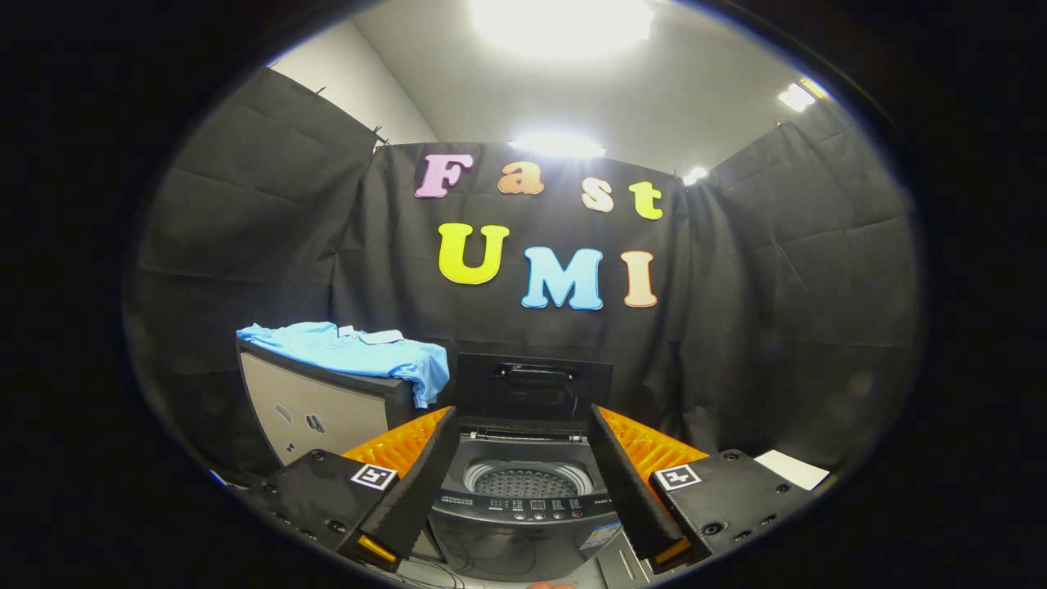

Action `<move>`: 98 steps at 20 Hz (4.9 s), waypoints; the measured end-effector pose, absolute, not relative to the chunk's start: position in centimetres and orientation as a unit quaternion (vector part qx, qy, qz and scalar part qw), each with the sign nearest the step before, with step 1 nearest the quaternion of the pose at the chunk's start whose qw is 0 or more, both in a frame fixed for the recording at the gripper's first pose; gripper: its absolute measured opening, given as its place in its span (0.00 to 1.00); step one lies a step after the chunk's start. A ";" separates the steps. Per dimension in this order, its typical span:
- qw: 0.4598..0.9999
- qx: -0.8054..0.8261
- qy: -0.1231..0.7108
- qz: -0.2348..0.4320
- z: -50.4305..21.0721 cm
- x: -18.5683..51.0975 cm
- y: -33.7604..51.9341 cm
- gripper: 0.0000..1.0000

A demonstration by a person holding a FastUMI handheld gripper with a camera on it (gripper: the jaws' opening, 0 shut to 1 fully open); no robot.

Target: Put the clothes into the washing machine and then close the washing machine lid.

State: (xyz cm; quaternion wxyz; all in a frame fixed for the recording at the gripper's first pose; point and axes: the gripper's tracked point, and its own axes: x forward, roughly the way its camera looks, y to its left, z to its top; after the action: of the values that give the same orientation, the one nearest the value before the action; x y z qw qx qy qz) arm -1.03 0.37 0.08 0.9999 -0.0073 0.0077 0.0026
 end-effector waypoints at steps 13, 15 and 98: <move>0.999 -0.008 0.025 0.046 0.9 0.7 2.9 0.98; 0.997 -0.009 0.046 0.067 1.7 1.6 3.8 0.98; 0.914 -0.041 0.294 0.277 -2.2 25.4 39.1 0.99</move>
State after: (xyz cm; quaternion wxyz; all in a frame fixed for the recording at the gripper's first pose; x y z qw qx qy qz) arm 25.36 39.14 -2.15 0.9141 -0.0415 0.2938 0.2765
